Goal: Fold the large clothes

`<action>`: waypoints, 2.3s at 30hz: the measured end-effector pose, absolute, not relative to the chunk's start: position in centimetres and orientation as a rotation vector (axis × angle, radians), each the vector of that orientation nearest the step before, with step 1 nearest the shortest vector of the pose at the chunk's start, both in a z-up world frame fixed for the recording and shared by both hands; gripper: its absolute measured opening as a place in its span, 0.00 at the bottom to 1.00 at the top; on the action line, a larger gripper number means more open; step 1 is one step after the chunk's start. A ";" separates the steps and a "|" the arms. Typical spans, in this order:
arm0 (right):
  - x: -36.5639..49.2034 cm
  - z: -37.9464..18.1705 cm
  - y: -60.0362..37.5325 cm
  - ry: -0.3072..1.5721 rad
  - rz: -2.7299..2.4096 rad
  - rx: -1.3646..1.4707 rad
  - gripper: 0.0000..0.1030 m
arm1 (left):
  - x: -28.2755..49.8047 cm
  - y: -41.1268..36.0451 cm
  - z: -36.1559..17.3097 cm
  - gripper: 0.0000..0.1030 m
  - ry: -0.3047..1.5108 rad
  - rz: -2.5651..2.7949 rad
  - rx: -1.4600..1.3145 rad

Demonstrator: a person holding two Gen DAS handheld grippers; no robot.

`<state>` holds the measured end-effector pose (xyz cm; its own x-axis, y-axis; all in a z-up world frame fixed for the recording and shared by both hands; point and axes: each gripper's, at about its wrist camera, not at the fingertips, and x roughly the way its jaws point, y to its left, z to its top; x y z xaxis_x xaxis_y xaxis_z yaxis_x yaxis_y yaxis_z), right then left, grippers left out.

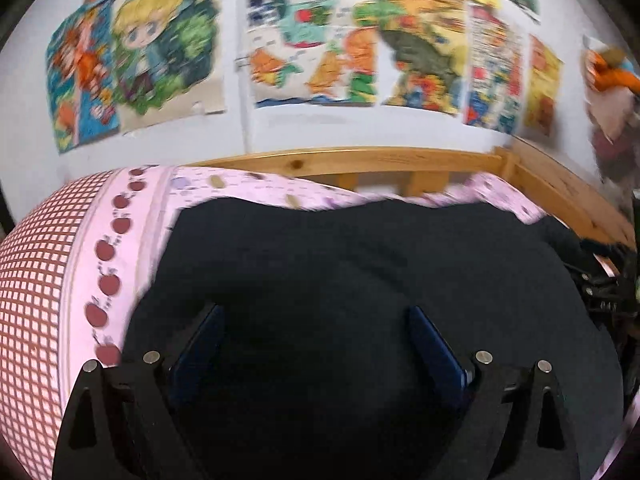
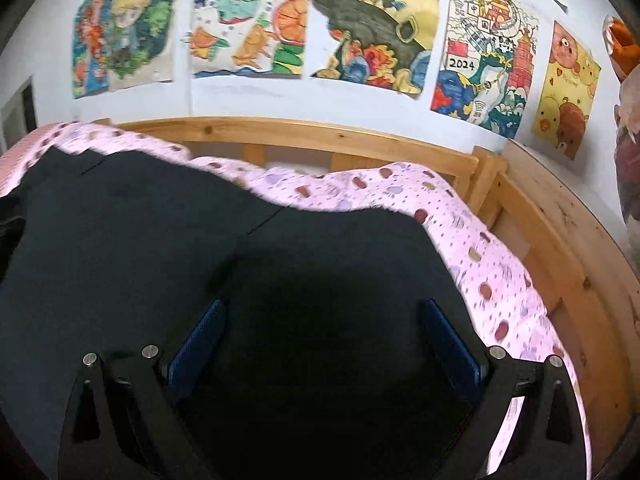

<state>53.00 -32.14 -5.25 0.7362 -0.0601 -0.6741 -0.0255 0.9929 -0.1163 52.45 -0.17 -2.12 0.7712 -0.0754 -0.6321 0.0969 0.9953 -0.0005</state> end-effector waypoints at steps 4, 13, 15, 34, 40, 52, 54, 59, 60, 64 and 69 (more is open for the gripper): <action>55.9 -6.0 -32.2 0.771 -0.051 -0.155 0.94 | 55.0 2.0 -2.7 0.92 0.741 -0.002 -0.008; 58.5 -10.3 -33.8 0.832 0.003 0.021 0.96 | 57.2 3.0 -6.1 1.00 0.788 0.015 -0.099; 58.8 -11.1 -34.2 0.832 0.015 0.046 0.96 | 57.6 2.9 -6.6 1.00 0.796 0.015 -0.101; 56.9 -11.1 -35.5 0.723 0.039 0.142 0.96 | 56.7 2.9 -6.6 1.00 0.759 0.016 -0.093; 52.5 -6.0 -37.5 0.588 -0.019 0.150 0.96 | 54.0 6.0 -2.7 1.00 0.650 -0.061 -0.217; 46.8 -3.3 -40.7 0.718 0.080 0.141 0.97 | 48.1 9.6 2.4 1.00 0.723 -0.053 -0.034; 46.6 -4.2 -40.6 0.754 0.101 0.139 0.97 | 47.3 9.9 1.5 1.00 0.757 -0.086 0.010; 46.0 -6.9 -40.7 0.806 0.138 0.131 0.97 | 47.0 9.7 -1.4 1.00 0.824 -0.136 0.088; 45.8 -7.2 -40.7 0.802 0.133 0.133 0.97 | 47.0 9.6 -1.6 1.00 0.820 -0.142 0.087; 46.1 -9.0 -41.5 0.812 0.097 0.164 0.97 | 47.2 9.0 -2.4 1.00 0.802 -0.155 0.109; 46.2 -11.2 -41.8 0.808 0.092 0.211 0.97 | 47.2 7.7 -4.4 1.00 0.800 -0.150 0.170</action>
<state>46.23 -41.80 -11.17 0.6880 0.1619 -0.7074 -0.0011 0.9750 0.2220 47.18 7.72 -4.41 0.6876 -0.0691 -0.7228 0.1973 0.9758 0.0944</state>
